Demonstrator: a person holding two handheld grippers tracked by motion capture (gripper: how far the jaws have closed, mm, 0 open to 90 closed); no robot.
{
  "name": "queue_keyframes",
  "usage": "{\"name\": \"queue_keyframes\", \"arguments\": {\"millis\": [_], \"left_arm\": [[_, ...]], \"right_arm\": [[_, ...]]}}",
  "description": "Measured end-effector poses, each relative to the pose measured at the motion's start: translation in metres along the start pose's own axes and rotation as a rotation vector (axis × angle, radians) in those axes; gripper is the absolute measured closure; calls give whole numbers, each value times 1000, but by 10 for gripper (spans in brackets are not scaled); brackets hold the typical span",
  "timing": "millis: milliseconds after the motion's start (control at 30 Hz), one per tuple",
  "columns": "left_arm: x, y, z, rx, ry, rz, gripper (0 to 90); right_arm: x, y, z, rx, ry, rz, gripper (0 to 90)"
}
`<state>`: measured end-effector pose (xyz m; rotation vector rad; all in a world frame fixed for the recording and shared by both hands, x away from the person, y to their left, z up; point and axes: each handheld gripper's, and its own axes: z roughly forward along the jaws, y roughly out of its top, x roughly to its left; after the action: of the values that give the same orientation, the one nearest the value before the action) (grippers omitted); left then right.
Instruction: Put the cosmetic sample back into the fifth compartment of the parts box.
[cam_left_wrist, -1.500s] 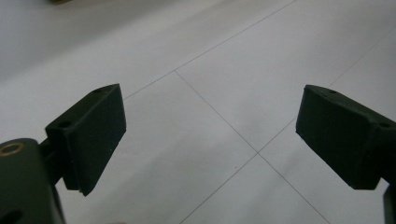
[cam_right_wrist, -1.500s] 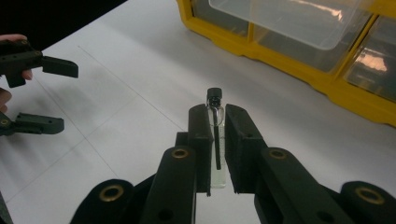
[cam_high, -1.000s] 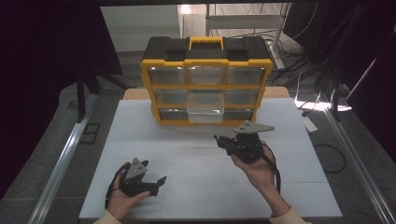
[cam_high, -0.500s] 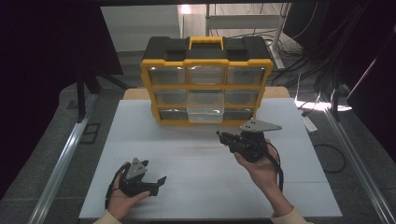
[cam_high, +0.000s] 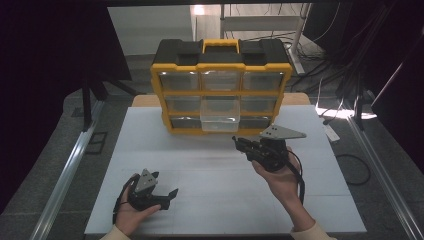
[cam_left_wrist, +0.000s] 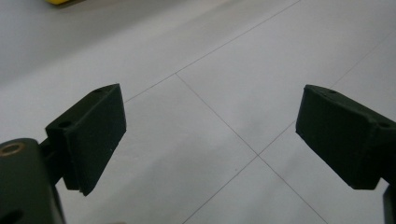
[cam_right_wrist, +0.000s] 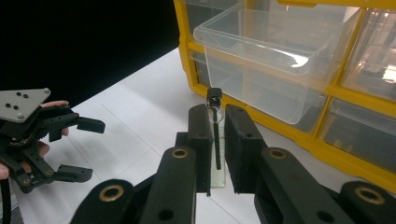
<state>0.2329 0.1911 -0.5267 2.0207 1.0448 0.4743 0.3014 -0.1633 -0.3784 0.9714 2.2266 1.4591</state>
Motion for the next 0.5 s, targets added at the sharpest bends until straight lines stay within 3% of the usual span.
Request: {"name": "queue_keyframes", "arguments": {"millis": [500], "left_arm": [[-1,0,1,-2,-1,1,91]], "right_arm": [[-7,14,3,-37,13,1,810]]}}
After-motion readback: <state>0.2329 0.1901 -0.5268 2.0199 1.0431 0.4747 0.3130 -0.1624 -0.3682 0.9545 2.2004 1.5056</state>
